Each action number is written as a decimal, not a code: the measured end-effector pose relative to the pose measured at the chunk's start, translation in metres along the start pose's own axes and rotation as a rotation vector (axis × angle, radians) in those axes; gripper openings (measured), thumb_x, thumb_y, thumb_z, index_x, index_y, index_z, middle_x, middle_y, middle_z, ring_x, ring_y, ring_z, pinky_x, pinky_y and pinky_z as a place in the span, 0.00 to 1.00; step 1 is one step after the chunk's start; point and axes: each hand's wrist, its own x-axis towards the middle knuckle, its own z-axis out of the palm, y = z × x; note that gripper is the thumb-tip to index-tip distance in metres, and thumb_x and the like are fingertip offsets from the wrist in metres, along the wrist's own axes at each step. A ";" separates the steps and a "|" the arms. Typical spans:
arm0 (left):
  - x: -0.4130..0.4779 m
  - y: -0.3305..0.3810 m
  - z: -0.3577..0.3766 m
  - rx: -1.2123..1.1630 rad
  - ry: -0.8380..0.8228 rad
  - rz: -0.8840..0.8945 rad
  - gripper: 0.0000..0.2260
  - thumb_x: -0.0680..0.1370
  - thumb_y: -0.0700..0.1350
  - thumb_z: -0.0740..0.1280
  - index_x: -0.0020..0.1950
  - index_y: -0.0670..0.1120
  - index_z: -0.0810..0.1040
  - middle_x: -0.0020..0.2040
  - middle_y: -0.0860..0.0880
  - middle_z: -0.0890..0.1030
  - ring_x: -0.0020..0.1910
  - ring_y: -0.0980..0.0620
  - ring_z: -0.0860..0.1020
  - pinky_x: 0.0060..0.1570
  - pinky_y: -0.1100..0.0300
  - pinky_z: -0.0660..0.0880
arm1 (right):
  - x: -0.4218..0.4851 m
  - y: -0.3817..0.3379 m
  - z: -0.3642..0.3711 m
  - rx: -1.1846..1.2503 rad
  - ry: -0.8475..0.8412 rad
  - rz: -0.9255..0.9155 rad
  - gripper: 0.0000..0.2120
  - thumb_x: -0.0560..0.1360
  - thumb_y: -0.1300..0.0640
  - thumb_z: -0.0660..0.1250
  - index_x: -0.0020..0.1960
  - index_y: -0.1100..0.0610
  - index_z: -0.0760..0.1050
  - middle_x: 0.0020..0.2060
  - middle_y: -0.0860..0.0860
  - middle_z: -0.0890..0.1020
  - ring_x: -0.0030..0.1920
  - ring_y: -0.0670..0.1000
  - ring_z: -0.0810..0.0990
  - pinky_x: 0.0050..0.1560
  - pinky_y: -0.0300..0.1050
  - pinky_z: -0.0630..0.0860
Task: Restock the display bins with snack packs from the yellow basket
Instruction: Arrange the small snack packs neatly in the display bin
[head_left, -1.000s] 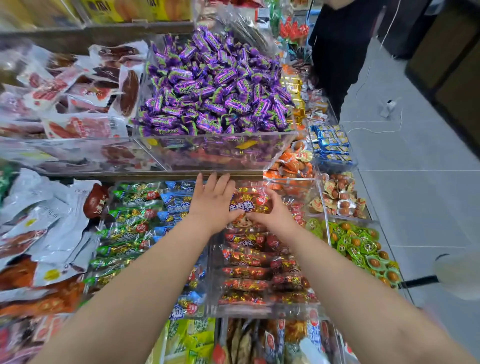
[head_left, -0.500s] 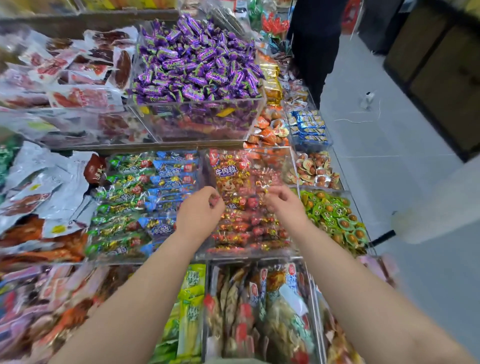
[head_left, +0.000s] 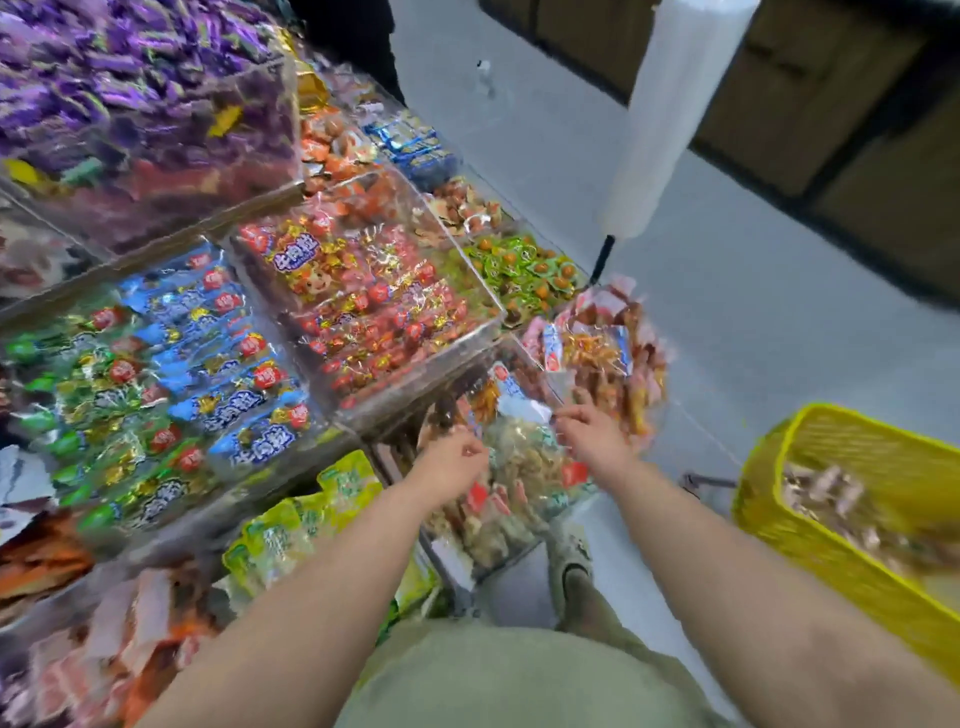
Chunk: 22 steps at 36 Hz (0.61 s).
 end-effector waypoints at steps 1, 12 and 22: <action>-0.002 -0.006 0.013 0.008 -0.046 -0.032 0.07 0.79 0.44 0.63 0.43 0.47 0.78 0.41 0.47 0.81 0.48 0.48 0.79 0.42 0.62 0.69 | -0.009 0.023 -0.008 0.016 0.027 0.061 0.09 0.77 0.68 0.60 0.39 0.61 0.73 0.27 0.50 0.73 0.29 0.49 0.69 0.27 0.38 0.67; -0.038 -0.039 0.120 -0.020 -0.408 -0.425 0.13 0.82 0.40 0.54 0.38 0.47 0.63 0.31 0.48 0.64 0.26 0.53 0.61 0.22 0.64 0.56 | -0.157 0.238 -0.099 0.219 0.244 0.706 0.10 0.77 0.63 0.61 0.38 0.55 0.70 0.35 0.52 0.75 0.34 0.50 0.74 0.38 0.41 0.71; -0.030 0.025 0.200 -0.048 -0.398 -0.454 0.05 0.80 0.41 0.59 0.44 0.45 0.71 0.39 0.45 0.74 0.34 0.49 0.71 0.36 0.61 0.67 | -0.201 0.287 -0.206 0.412 0.358 0.740 0.12 0.78 0.64 0.58 0.37 0.55 0.65 0.32 0.53 0.68 0.31 0.49 0.67 0.33 0.39 0.60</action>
